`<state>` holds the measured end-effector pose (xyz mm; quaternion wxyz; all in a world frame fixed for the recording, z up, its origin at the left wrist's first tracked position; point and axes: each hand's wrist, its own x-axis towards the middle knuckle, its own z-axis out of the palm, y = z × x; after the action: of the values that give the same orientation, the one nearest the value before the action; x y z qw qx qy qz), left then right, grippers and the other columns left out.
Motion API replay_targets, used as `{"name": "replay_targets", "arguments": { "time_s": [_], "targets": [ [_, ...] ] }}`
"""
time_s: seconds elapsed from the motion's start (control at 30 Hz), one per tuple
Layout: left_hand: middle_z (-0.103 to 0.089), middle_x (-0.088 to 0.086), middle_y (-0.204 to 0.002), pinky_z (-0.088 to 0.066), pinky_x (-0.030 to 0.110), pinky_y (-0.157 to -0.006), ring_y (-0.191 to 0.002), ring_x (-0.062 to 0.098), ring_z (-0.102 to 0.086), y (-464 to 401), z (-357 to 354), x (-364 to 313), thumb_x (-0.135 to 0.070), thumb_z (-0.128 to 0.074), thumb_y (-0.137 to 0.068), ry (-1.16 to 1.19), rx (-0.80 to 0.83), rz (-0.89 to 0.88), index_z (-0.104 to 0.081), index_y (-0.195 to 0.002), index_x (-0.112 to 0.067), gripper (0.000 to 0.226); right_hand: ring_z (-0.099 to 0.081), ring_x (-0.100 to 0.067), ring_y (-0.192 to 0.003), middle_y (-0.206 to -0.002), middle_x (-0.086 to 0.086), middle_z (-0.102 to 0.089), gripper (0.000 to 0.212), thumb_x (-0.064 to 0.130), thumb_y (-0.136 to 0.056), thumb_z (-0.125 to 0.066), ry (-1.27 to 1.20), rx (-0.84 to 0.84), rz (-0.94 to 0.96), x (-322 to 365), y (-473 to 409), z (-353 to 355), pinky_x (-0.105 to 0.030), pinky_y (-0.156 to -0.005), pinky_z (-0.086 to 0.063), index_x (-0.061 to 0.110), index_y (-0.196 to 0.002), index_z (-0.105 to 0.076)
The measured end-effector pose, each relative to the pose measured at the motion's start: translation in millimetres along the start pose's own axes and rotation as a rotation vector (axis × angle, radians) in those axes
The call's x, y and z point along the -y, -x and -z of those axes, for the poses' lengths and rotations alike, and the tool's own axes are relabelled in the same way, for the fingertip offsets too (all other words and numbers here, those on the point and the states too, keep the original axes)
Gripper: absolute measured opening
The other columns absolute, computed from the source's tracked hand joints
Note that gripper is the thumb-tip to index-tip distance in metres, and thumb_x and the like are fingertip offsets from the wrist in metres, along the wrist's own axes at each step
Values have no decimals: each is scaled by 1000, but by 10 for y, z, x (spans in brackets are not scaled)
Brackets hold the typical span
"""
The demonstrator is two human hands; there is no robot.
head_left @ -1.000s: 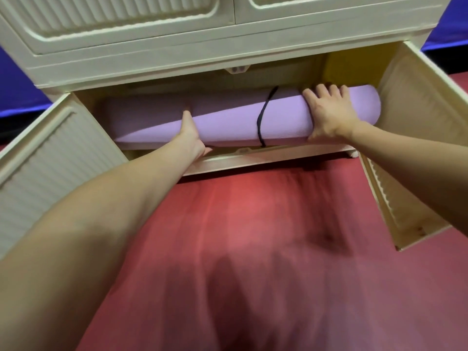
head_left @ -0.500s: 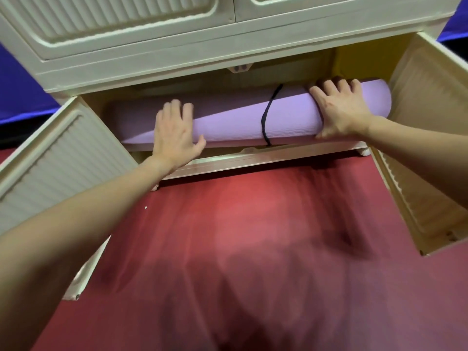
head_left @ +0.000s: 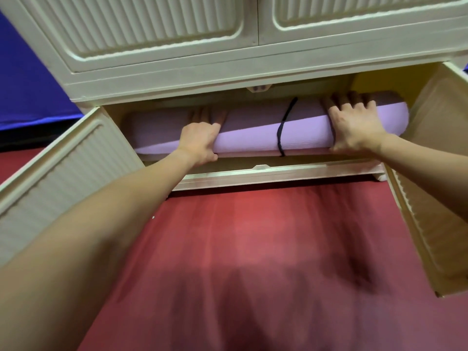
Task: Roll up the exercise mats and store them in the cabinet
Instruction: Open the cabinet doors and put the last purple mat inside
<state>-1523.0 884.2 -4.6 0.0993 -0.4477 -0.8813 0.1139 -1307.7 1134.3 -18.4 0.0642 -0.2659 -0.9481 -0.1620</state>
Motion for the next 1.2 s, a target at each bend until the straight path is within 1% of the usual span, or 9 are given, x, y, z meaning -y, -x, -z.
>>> {"name": "replay_targets", "arguments": {
  "time_s": [0.13, 0.27, 0.37, 0.53, 0.67, 0.83, 1.03, 1.1, 1.2],
  "targets": [
    [-51, 20, -132, -47, 41, -90, -121, 40, -50, -79, -36, -88, -31, -78, -72, -2, 21, -10, -19, -152, -21, 100, -48, -45, -117, -132, -16, -50, 116, 44, -54, -81, -33, 73, -17, -14, -69, -118, -55, -98, -35, 20, -148, -17],
    [-54, 16, -122, -45, 38, -82, -110, 38, -55, -77, -247, -185, -24, -75, -73, 18, 49, 16, -12, -153, -24, 102, -42, -40, -123, -136, -11, -42, 117, 49, -50, -83, -52, 120, 51, -41, -133, -199, -56, -95, -42, 24, -145, -20],
    [-51, 16, -127, -47, 40, -86, -116, 38, -52, -111, -281, -201, -20, -73, -74, 68, 50, 32, -10, -154, -29, 102, -36, -37, -127, -139, -10, -39, 118, 51, -49, -83, -88, 117, 53, -49, -154, -267, -57, -101, -36, 24, -146, -22],
    [-25, 18, -152, -42, 45, -103, -140, 40, -27, -175, -316, -268, -5, -67, -73, 118, 87, 86, -2, -154, -31, 108, -27, -35, -136, -147, -9, -31, 118, 39, -56, -83, -139, 132, 29, -65, -177, -344, -56, -110, -27, 26, -150, -15],
    [-46, 23, -139, -43, 43, -96, -127, 43, -46, -97, -272, -318, -1, -66, -77, 123, 131, 108, -31, -145, -11, 77, -18, -38, -142, -153, -11, -21, 122, 32, -56, -84, -146, 152, -27, -3, -131, -382, -58, -111, -21, 25, -152, -9],
    [-54, 21, -122, -38, 42, -94, -112, 38, -51, 50, -303, -278, -14, -63, -81, 160, 81, 76, -36, -140, -14, 65, -29, -41, -135, -145, -23, -35, 96, 33, -66, -78, -121, 168, -110, 155, 42, -336, -53, -113, -17, 8, -145, -28],
    [-14, 25, -156, -11, 49, -118, -146, 36, -11, 495, -381, -427, -18, -64, -82, 335, 40, 1, -6, -156, -21, 94, -16, -36, -143, -151, -26, -19, 97, 27, -74, -73, -264, 145, -108, 543, 514, -71, -51, -116, -8, 3, -149, -16],
    [-6, 24, -159, -10, 48, -119, -148, 34, -5, 667, -359, -515, -16, -63, -82, 408, 27, -36, -6, -156, -21, 93, -24, -36, -139, -147, -27, -27, 81, 20, -74, -69, -296, 81, -105, 658, 780, 73, -51, -115, -11, 0, -142, -29],
    [-14, 23, -158, -13, 45, -119, -147, 34, -10, 863, -306, -626, -20, -64, -83, 450, -10, -89, -13, -155, -19, 88, -43, -39, -125, -136, -27, -43, 58, 8, -67, -64, -248, -145, -16, 716, 1203, 249, -54, -111, -21, -2, -122, -49]
  ]
}}
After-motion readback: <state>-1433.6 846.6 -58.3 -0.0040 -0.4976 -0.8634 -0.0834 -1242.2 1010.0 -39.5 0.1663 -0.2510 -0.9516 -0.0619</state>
